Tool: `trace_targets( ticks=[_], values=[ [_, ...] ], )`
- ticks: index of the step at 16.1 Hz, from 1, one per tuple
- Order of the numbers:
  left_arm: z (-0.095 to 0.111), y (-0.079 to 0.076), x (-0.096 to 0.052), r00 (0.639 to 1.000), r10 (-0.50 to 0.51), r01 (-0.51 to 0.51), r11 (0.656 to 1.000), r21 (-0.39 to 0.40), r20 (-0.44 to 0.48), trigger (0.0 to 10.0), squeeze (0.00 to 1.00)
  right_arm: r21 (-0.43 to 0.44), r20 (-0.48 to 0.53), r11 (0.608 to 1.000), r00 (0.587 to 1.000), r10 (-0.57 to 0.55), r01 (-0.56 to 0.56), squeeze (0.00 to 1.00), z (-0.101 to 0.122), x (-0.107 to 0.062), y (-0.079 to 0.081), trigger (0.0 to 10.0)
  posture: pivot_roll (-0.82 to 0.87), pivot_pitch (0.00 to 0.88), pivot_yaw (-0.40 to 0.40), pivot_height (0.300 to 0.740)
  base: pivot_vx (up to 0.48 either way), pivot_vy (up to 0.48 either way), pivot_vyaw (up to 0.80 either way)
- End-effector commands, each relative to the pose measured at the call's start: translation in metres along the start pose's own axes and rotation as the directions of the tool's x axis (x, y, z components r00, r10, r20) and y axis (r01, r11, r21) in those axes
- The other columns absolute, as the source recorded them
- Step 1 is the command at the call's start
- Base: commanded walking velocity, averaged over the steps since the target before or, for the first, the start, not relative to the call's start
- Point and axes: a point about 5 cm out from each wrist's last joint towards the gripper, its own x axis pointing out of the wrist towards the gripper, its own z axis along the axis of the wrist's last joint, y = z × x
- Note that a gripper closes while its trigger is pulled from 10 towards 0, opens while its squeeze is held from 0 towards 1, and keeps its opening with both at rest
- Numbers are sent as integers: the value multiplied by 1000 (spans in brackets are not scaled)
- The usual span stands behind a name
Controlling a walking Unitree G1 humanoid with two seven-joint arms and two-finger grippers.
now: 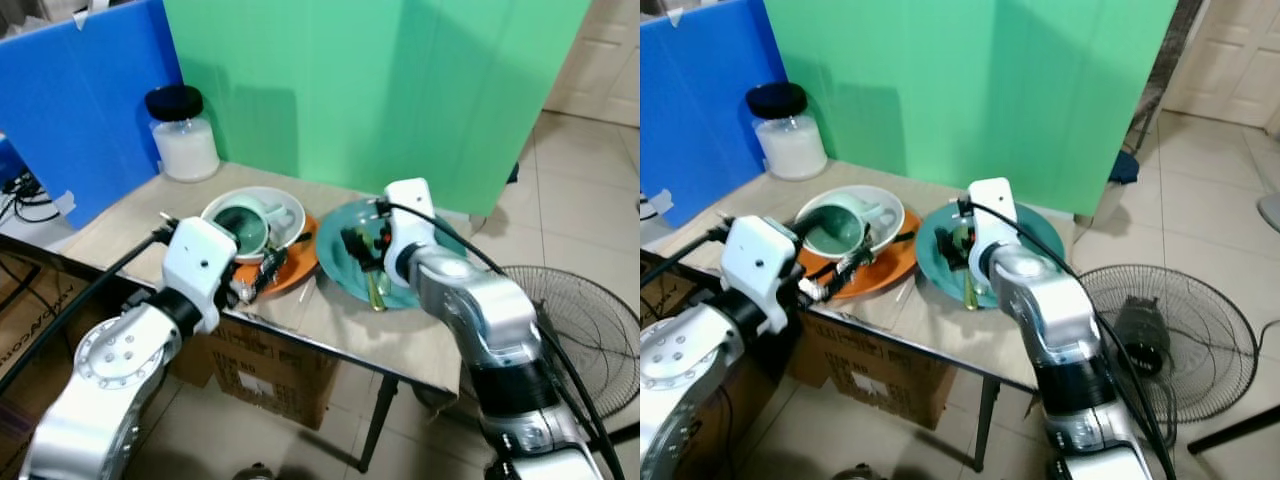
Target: Setting the table
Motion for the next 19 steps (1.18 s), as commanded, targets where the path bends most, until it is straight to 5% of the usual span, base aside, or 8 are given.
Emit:
trace_targets(
  ticks=[1,6,7,8,9,11,15,19],
  values=[
    [-3,-16,-7,986,-162,162,987,-16,-45,10000,0,23,-26,998,998,-62,63,51,7,11,-8,10000,191,0,4,740,0,0,0],
    [-29,-31,-17,936,-288,281,958,-63,-203,10000,0,35,-97,995,991,-89,93,0,4,41,-3,9804,187,0,5,740,0,0,0],
    [-31,-31,-16,934,-289,281,957,-68,-212,10000,0,27,-119,993,987,-107,111,0,1,46,-3,6235,187,0,1,740,0,0,0],
    [-32,-32,-16,933,-290,282,957,-70,-213,10000,0,21,-125,992,985,-120,123,0,0,47,-4,6235,188,0,0,740,0,0,0],
    [-32,-32,-15,932,-292,283,956,-74,-215,10000,0,53,-124,986,981,-148,155,0,-1,51,-7,3098,189,0,0,740,0,0,0],
    [-32,-34,-14,933,-293,282,956,-83,-210,10000,0,143,-124,973,979,-163,180,0,-1,54,-11,1922,191,0,-4,740,0,0,0],
    [-33,-35,-13,934,-293,281,956,-85,-206,10000,0,233,-82,956,983,-165,180,0,10,54,-19,3255,185,0,-2,740,0,0,0],
    [-33,-36,-10,931,-305,294,952,-82,-202,10000,0,192,-179,953,963,-200,234,0,-7,57,-28,2314,171,0,6,740,0,0,0]
  ],
)
